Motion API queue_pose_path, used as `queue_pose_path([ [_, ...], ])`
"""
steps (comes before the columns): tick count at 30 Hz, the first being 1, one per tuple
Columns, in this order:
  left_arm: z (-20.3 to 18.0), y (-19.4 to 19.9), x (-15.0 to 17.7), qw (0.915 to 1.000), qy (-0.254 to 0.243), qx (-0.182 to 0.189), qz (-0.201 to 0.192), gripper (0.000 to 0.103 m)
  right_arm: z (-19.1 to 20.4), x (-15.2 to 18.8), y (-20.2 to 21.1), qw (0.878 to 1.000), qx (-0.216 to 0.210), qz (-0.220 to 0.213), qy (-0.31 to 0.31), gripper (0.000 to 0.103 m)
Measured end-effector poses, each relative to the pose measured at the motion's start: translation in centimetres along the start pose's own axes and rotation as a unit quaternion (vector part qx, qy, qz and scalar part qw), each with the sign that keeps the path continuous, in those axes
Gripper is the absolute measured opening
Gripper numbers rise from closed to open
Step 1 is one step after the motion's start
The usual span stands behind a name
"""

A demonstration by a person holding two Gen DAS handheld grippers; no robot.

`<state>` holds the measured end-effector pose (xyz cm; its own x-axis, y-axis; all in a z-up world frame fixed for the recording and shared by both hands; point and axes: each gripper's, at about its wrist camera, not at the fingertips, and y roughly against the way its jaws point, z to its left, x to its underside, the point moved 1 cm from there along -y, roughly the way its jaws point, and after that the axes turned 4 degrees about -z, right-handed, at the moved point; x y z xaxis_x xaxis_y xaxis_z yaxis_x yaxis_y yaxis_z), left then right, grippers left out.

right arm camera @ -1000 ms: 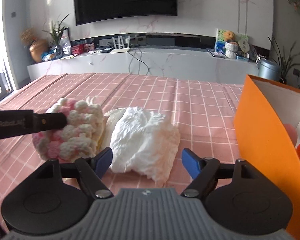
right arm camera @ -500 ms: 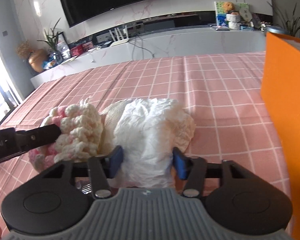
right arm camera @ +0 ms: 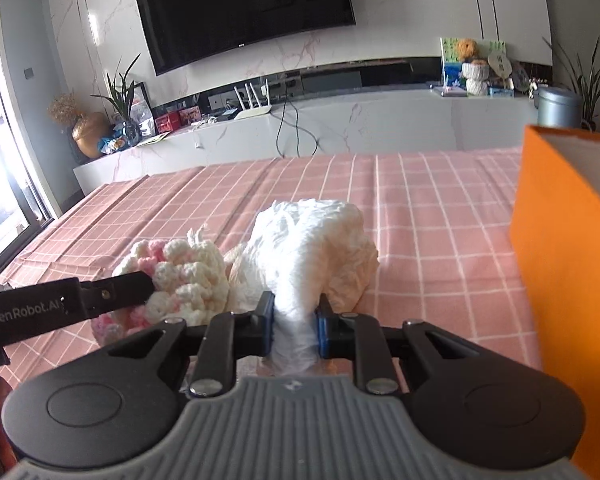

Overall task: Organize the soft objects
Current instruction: 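Carry the crocheted hat over the box with the left tool while the right tool carries the white cloth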

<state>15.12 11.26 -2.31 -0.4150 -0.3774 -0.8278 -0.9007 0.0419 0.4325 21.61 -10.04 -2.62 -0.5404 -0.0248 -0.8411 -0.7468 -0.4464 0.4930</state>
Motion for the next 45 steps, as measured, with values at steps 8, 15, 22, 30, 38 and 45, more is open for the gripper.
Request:
queue_pose_path([
  [8,-4.2,1.4,-1.6,0.9989,0.001,0.047,0.001,0.029,-1.2,-2.3,4.9,0.999,0.013,-0.031,-0.001,0.019],
  [15,-9.7,1.5,-3.2,0.9949,-0.017,0.099,-0.008,0.029,-4.4,-4.7,9.8,0.997,0.036,-0.063,-0.013,0.019],
  [22,-16.0,0.2,-3.2,0.9877,-0.068,0.141,-0.008,0.029,-10.2,-6.0,13.7,0.996,0.080,-0.038,0.006,0.019],
  [30,-21.3,-3.3,-2.0,0.9736,-0.134,0.182,0.032,0.029,-16.3,-5.4,13.9,0.992,0.124,0.021,0.010,0.019],
  [38,-22.5,-7.1,-1.8,0.9687,-0.162,0.178,0.059,0.029,-18.1,-6.0,9.7,0.991,0.103,0.079,0.019,0.019],
  [45,-23.7,-9.7,-1.6,0.9655,-0.181,0.173,0.073,0.029,-19.9,-7.0,6.9,0.989,0.107,0.097,0.025,0.020],
])
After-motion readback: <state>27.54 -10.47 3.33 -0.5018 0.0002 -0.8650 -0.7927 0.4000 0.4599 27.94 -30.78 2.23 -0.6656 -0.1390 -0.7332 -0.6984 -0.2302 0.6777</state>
